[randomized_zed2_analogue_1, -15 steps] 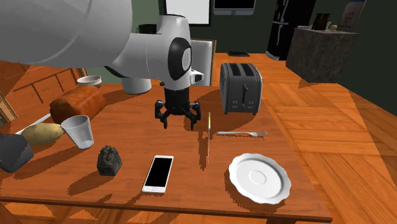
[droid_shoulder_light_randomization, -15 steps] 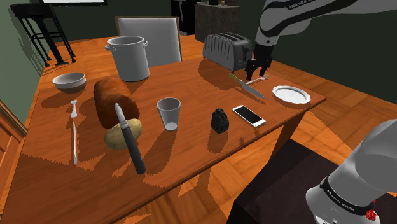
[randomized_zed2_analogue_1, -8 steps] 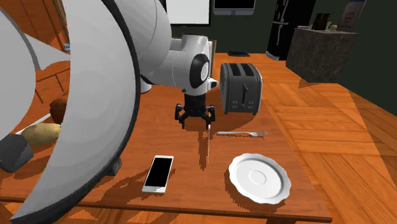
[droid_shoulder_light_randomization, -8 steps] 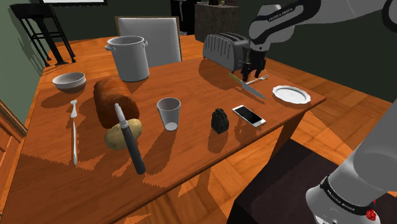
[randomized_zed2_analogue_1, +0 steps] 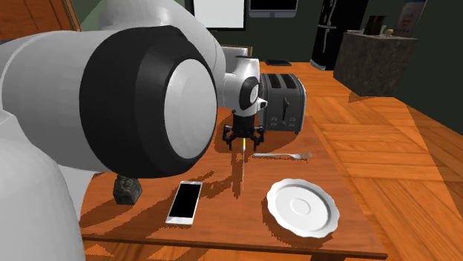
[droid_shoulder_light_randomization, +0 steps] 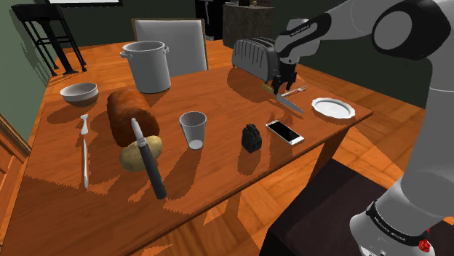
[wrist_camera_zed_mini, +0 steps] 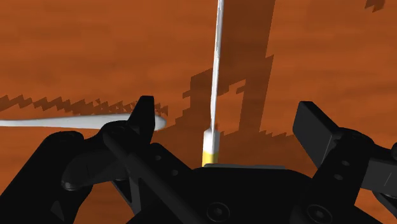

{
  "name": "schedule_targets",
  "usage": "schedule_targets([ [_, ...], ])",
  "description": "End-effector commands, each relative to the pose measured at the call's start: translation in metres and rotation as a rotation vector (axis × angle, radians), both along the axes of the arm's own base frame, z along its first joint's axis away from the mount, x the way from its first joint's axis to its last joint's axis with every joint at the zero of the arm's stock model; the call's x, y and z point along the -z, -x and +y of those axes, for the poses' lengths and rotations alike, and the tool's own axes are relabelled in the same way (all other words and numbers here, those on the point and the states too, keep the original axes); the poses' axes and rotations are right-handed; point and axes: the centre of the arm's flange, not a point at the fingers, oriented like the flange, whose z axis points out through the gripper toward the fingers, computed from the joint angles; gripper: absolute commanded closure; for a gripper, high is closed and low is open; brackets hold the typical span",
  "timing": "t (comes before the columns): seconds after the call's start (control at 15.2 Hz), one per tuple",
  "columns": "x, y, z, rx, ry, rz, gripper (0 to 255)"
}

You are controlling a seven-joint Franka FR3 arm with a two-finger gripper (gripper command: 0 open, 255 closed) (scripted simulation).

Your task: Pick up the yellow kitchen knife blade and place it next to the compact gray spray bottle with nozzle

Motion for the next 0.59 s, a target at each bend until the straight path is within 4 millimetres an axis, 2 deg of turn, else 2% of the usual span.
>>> schedule_targets([
  [0.0, 0.008, -0.005, -0.005, 0.000, 0.001, 0.000, 0],
  [0.4, 0.042, -0.006, -0.005, 0.000, 0.001, 0.000, 0],
  [0.53, 0.042, -0.006, -0.005, 0.000, 0.001, 0.000, 0],
])
